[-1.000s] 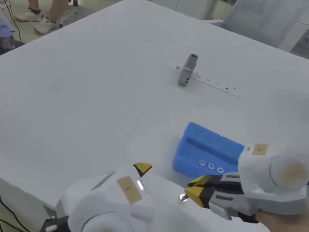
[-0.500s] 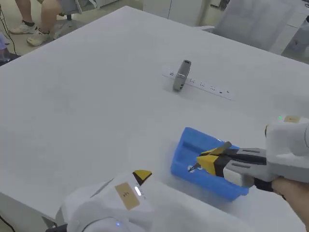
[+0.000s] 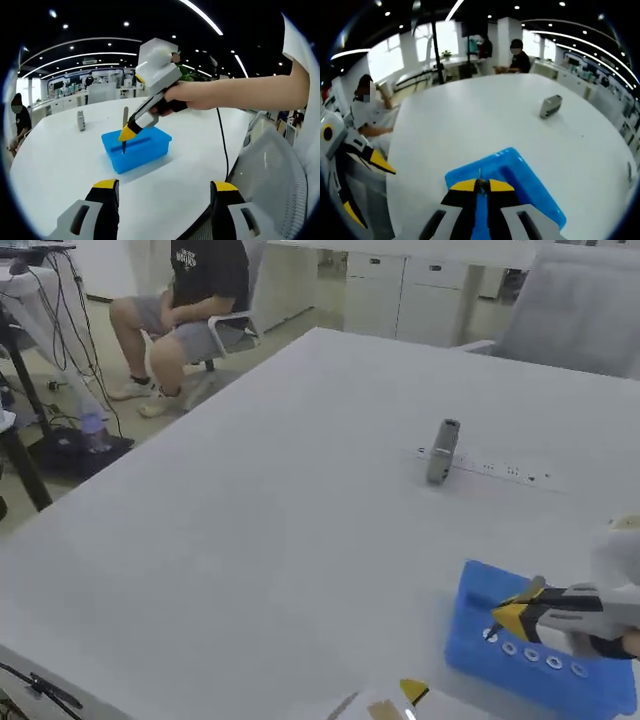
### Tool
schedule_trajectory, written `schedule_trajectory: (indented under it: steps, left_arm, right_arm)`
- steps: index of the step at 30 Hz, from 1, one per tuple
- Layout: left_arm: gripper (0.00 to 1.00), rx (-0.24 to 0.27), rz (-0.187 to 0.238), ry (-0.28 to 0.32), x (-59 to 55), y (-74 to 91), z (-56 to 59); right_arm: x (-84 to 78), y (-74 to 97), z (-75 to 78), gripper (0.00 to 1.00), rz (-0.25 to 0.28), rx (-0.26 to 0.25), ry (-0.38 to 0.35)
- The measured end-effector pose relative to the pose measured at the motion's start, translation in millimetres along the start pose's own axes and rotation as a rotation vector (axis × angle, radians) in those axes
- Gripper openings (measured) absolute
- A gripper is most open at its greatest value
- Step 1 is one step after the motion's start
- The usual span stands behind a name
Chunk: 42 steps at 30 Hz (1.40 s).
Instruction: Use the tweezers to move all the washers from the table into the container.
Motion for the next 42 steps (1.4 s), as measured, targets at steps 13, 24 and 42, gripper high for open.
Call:
schedule_trajectory:
  steps: [13,24,42]
  left_arm:
    - [0.75,-0.03,-0.002,-0.018,0.5,-0.4,2.8]
    - [0.75,-0.019,0.007,-0.011,0.6,0.1,0.7]
    - [0.73,-0.051,0.041,-0.024,4.5,0.9,5.5]
  right_arm:
    - [3.8,-18.2,-1.0,0.04,-0.044,-0.028,0.042]
    - [3.3,-14.8,8.4,0.04,0.069,-0.018,-0.048]
    - [0.8,62.9,-4.2,0.04,0.324,-0.072,-0.17]
Point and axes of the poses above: the centre of the closed fingertips' face, and the gripper's own axes: y roughly backward along the fingers, z roughly to its right, x roughly out of its top, the point moved 8 cm from there along y, roughly backward along the fingers, and after that the axes turned 14 degrees about -z, right-handed, at the moved point
